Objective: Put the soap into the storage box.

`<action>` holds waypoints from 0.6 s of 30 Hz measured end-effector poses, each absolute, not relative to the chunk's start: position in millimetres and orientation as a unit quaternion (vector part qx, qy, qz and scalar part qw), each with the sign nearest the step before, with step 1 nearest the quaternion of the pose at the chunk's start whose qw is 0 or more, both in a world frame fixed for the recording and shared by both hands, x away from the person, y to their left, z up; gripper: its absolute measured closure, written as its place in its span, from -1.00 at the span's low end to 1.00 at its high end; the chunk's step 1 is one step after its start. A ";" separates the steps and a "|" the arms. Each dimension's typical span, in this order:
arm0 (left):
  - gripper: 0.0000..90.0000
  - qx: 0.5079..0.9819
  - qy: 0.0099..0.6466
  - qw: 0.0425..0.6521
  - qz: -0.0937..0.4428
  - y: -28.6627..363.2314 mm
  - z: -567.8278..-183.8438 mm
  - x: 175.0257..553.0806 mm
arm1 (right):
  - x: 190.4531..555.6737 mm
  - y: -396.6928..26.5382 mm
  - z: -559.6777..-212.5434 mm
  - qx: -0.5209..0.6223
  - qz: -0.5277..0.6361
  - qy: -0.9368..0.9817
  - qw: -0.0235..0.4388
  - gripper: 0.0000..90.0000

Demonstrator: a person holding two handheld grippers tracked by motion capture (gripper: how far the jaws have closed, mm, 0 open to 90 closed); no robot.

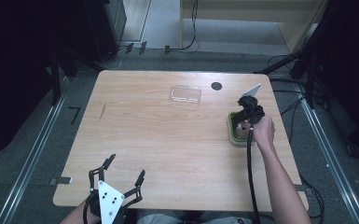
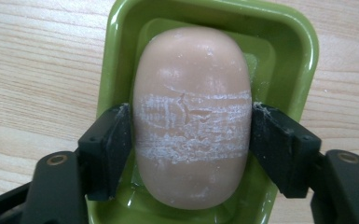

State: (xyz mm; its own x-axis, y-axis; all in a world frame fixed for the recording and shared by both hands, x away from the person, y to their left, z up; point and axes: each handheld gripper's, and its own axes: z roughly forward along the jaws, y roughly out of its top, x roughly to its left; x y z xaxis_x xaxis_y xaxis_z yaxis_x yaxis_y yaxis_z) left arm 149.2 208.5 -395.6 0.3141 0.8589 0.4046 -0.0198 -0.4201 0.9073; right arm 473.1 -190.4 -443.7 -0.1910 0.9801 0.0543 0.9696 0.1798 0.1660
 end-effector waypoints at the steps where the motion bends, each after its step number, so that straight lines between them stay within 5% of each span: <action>1: -0.69 0.681 0.307 0.441 0.497 208.2 -395.7 149.4 | 472.8 -190.3 -443.2 0.634 0.082 0.768 0.032 -0.37; 7: -0.69 0.680 0.307 0.442 0.498 208.3 -395.7 149.5 | 469.3 -190.9 -437.3 0.629 0.081 0.772 0.037 -0.65; 18: -0.69 0.682 0.304 0.441 0.498 207.8 -395.8 149.1 | 449.7 -195.6 -420.4 0.606 0.086 0.790 0.038 -0.71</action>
